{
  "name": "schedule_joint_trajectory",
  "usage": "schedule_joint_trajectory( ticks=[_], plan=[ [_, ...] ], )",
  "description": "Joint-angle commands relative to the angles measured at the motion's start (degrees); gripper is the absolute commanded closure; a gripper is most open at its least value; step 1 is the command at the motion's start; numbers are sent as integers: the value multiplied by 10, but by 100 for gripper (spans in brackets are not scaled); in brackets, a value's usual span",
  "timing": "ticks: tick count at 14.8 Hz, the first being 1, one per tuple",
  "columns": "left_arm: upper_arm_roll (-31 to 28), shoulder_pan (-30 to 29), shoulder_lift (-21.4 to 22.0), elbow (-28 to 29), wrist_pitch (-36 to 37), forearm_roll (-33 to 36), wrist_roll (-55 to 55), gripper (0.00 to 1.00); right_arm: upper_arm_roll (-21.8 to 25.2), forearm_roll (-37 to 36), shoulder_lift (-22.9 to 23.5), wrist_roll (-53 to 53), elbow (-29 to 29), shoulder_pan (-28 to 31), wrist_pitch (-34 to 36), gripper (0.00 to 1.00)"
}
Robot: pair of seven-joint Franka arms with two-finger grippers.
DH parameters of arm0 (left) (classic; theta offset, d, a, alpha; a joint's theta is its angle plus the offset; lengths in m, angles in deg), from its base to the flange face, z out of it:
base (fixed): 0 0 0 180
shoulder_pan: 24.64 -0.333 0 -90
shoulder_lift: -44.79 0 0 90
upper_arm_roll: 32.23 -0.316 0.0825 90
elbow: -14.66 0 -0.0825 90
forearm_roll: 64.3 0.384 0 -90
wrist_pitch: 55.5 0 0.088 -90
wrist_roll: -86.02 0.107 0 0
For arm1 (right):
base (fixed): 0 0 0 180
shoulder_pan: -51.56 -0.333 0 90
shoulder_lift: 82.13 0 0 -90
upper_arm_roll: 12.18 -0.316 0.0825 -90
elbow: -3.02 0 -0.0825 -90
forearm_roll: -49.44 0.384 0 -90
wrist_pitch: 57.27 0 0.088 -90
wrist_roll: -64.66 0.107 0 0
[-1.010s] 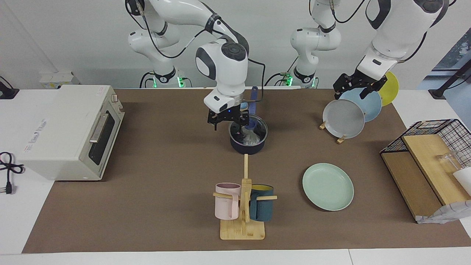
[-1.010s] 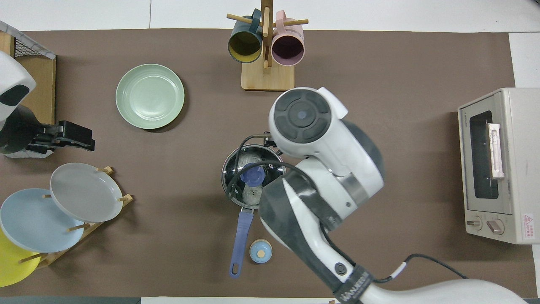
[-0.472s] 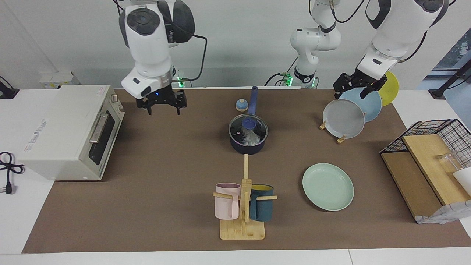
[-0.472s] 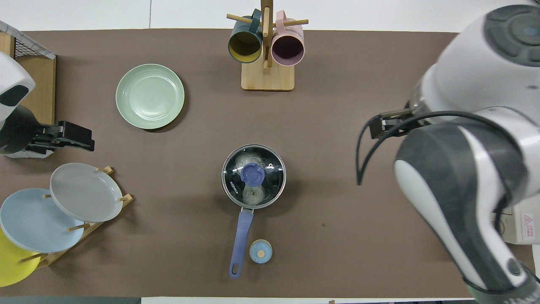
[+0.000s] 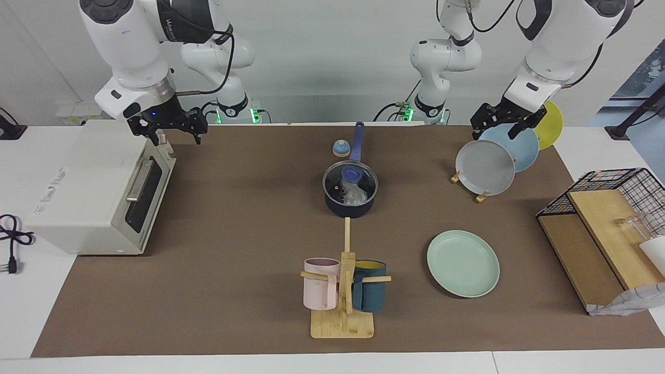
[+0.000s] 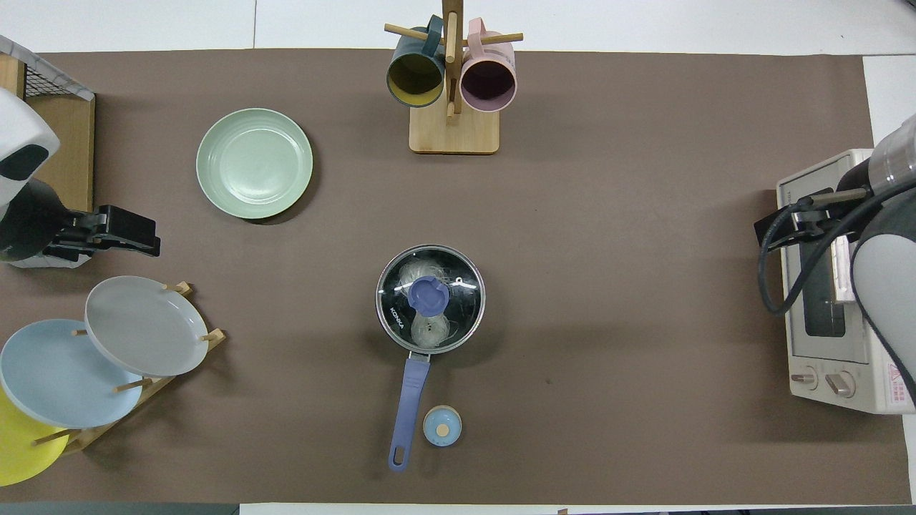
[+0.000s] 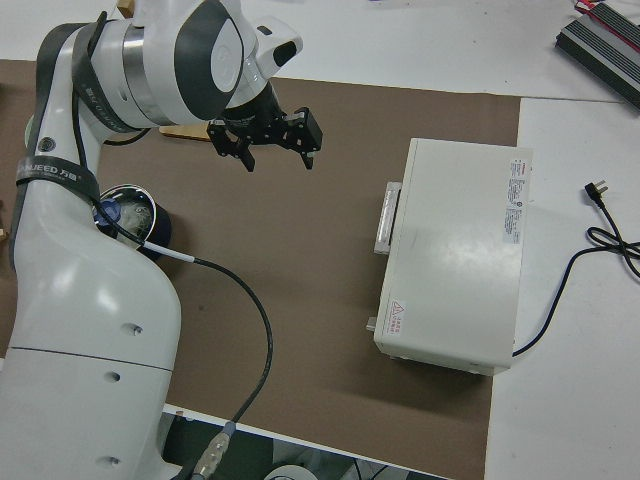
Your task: Transfer vermicelli from plate to pot
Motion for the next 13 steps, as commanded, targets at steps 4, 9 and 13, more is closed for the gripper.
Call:
schedule_joint_trajectory(
  ticks=[4, 9, 13],
  plan=[
    [8, -11, 3, -6, 7, 6, 7, 0, 22, 14, -8, -36, -14, 16, 0, 0],
    [6, -11, 5, -5, 11, 5, 4, 0, 22, 16, -6, -39, -13, 27, 19, 0],
    [5, -11, 5, -5, 11, 5, 3, 0, 10, 16, -7, -40, -12, 48, 20, 0]
  ],
)
